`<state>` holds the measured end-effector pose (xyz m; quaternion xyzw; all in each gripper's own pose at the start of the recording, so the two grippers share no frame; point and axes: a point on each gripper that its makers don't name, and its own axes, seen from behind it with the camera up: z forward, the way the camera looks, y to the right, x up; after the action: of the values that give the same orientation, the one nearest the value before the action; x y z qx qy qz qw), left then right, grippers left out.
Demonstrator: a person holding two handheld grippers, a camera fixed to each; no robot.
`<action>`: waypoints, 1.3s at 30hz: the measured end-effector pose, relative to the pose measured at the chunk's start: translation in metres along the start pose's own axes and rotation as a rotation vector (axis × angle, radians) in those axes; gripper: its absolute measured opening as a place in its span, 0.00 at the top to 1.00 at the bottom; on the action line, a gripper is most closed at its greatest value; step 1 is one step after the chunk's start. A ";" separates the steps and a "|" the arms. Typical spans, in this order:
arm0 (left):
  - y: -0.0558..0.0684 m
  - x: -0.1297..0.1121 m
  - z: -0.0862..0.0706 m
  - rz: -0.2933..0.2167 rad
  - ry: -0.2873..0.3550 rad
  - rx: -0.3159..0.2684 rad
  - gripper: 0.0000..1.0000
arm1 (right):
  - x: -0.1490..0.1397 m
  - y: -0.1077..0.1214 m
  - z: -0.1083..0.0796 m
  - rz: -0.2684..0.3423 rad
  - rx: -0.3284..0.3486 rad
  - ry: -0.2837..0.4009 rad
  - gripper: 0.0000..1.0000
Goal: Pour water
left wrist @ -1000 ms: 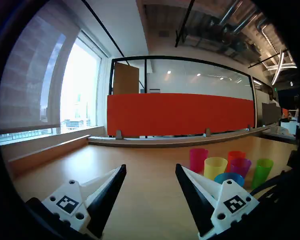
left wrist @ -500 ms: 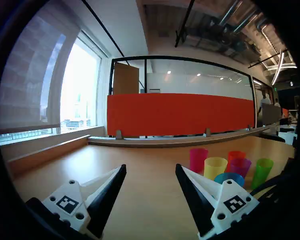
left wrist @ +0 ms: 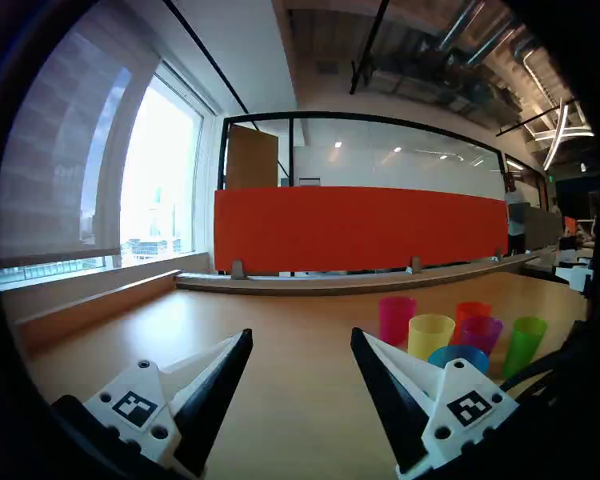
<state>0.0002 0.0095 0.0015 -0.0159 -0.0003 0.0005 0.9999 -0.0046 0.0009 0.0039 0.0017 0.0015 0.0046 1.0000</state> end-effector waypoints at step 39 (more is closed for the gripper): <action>0.000 0.000 0.000 0.000 0.000 0.000 0.09 | 0.000 -0.002 -0.003 -0.005 0.002 -0.003 0.01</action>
<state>0.0006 0.0093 0.0010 -0.0158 -0.0003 0.0005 0.9999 -0.0041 -0.0010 0.0006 0.0025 0.0001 0.0019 1.0000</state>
